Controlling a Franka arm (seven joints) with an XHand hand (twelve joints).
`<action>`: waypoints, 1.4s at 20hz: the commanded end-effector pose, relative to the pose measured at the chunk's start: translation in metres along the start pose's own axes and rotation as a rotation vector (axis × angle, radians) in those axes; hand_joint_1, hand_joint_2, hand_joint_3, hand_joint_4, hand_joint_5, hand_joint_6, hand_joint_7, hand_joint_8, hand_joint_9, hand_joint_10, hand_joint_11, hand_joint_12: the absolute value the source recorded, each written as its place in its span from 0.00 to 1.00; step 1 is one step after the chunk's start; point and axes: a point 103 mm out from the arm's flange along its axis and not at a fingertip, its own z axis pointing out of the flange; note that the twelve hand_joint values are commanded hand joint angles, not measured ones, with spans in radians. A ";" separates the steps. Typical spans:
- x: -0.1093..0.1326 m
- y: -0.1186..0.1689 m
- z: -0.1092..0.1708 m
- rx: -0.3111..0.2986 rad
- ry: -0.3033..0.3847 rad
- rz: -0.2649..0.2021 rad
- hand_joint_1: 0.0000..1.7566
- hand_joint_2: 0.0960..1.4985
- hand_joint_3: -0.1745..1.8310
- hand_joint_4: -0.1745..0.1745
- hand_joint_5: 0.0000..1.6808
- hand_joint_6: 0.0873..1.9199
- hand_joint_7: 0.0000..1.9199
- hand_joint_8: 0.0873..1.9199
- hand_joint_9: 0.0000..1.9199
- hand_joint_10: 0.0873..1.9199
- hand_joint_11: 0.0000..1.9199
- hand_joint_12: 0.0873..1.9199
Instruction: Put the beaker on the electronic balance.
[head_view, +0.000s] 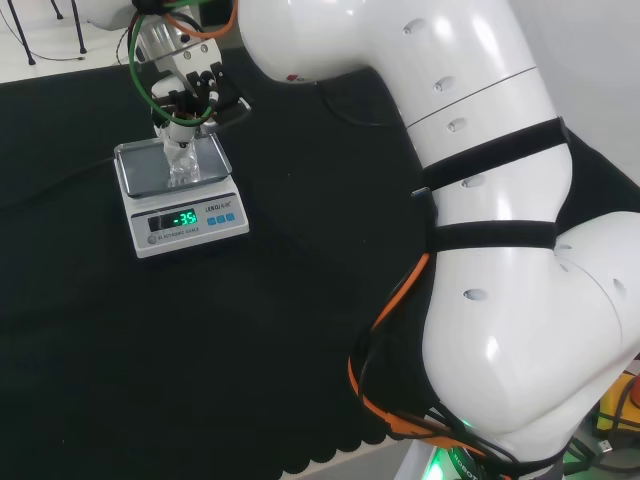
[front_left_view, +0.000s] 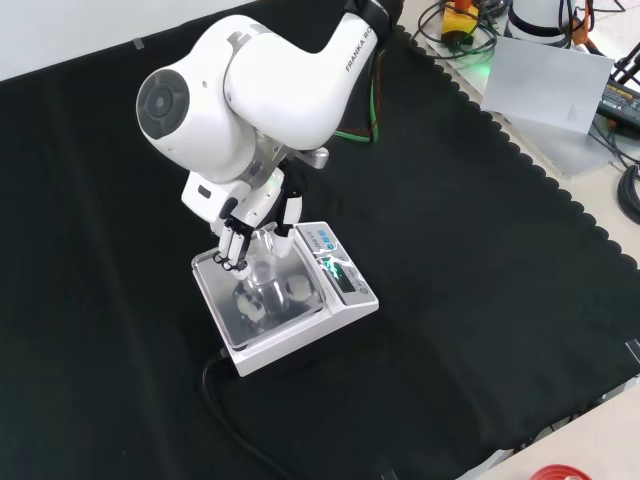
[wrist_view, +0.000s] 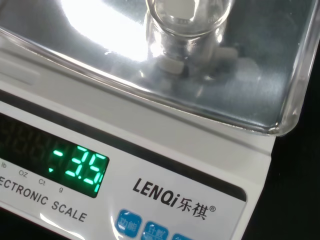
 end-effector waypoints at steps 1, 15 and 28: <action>0.000 0.000 0.000 0.007 0.002 0.001 0.62 0.80 0.08 0.10 0.47 0.65 0.36 0.37 0.55 0.30 0.49 0.52; -0.004 -0.006 -0.005 0.031 -0.007 -0.008 0.52 0.69 0.00 0.31 0.25 0.38 0.18 0.35 0.34 0.34 0.28 0.65; -0.004 -0.006 0.003 0.045 -0.010 -0.010 0.50 0.65 0.00 0.31 0.19 0.30 0.14 0.34 0.26 0.37 0.21 0.68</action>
